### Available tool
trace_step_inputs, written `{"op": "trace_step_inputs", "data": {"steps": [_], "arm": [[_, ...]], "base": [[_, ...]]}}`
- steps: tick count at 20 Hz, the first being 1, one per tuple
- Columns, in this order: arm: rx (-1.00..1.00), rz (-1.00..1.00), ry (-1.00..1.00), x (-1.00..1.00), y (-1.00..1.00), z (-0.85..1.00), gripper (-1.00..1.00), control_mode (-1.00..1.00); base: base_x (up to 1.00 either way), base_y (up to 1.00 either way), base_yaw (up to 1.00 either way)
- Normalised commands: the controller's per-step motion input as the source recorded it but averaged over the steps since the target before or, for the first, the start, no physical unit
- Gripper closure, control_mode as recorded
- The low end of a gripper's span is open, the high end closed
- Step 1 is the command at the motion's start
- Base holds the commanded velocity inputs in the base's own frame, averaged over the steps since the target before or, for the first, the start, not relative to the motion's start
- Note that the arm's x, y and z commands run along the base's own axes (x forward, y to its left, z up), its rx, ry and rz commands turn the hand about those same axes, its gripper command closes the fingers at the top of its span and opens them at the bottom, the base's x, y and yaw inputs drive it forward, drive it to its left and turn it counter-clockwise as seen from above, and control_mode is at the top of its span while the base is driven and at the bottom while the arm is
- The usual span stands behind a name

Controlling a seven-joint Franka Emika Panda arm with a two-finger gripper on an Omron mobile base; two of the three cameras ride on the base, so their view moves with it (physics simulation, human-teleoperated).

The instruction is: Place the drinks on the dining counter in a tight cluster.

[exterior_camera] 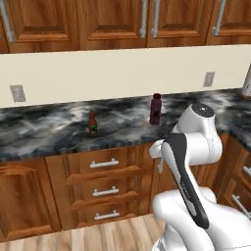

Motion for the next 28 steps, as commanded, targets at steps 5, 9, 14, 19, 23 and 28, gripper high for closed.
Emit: {"op": "trace_step_inputs", "data": {"steps": [5,9,14,19,23,28], "arm": [[0.0,0.0,0.0,0.0,0.0,0.0,-1.0,1.0],[0.0,0.0,0.0,0.0,0.0,0.0,-1.0,1.0],[0.0,0.0,0.0,0.0,0.0,0.0,-1.0,1.0],[0.0,0.0,0.0,0.0,0.0,0.0,-1.0,1.0],[0.0,0.0,0.0,0.0,0.0,0.0,-1.0,1.0],[0.0,0.0,0.0,0.0,0.0,0.0,-1.0,1.0]], "base": [[0.74,-0.51,-0.47],[0.84,-0.28,0.0],[0.93,-0.14,0.0],[0.76,0.03,-0.02],[0.03,0.0,0.0],[0.0,0.0,0.0]]}}
